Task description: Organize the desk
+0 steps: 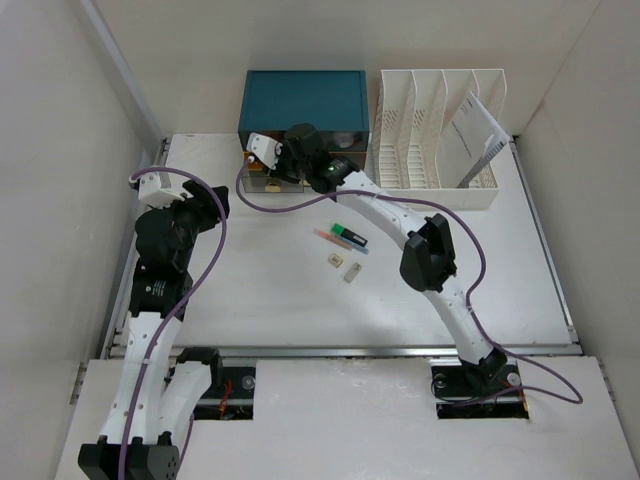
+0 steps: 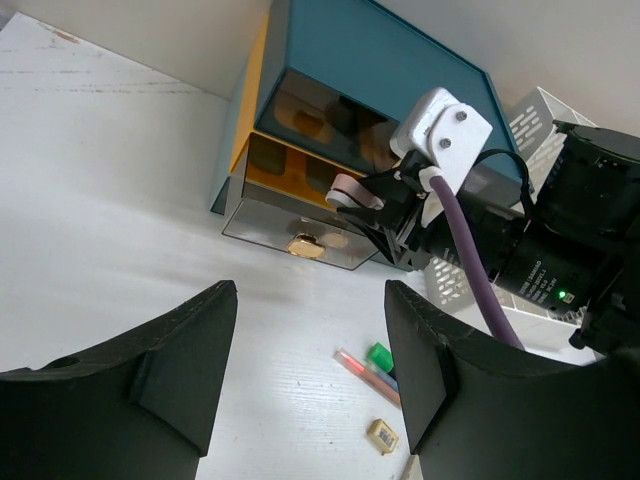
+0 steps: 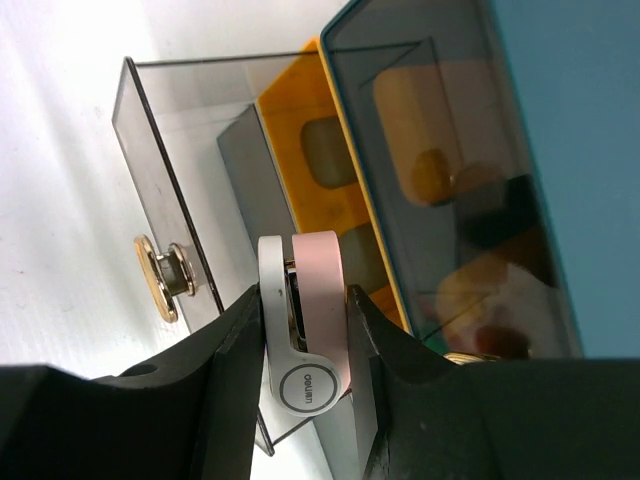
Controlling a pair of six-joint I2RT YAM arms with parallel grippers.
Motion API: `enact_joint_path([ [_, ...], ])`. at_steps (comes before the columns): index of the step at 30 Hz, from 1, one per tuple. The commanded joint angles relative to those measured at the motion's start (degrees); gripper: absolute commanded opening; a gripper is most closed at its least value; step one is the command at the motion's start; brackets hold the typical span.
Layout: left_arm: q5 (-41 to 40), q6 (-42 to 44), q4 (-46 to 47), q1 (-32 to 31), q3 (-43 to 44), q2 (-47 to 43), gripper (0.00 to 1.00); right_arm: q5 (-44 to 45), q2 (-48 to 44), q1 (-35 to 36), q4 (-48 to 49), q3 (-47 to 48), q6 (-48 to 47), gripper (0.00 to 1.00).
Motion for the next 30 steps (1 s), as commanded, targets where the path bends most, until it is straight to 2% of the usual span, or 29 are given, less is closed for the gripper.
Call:
enact_joint_path([
  [1,0.1,0.7,2.3,0.1,-0.4,-0.3,0.58,1.4,0.1,0.0,4.4,2.1,1.0,0.33],
  [5,0.1,0.7,2.3,0.1,-0.4,-0.3,0.58,2.0,0.6,0.0,4.9,2.1,1.0,0.39],
  [6,0.1,0.7,2.3,0.1,-0.4,-0.3,0.58,2.0,0.6,0.0,4.9,2.1,1.0,0.46],
  [11,0.1,0.7,2.3,0.1,-0.4,-0.3,0.58,2.0,0.6,0.0,4.9,1.5,1.0,0.58],
  [16,0.1,0.7,2.3,0.1,-0.4,-0.3,0.58,2.5,0.0,0.0,4.9,0.9,1.0,0.62],
  [22,0.1,0.7,2.3,0.1,-0.4,-0.3,0.58,1.4,-2.7,0.0,4.9,-0.8,1.6,0.62],
  [30,1.5,0.7,3.4,0.1,-1.0,-0.3,0.58,0.7,-14.3,0.0,4.3,-9.0,6.0,0.62],
])
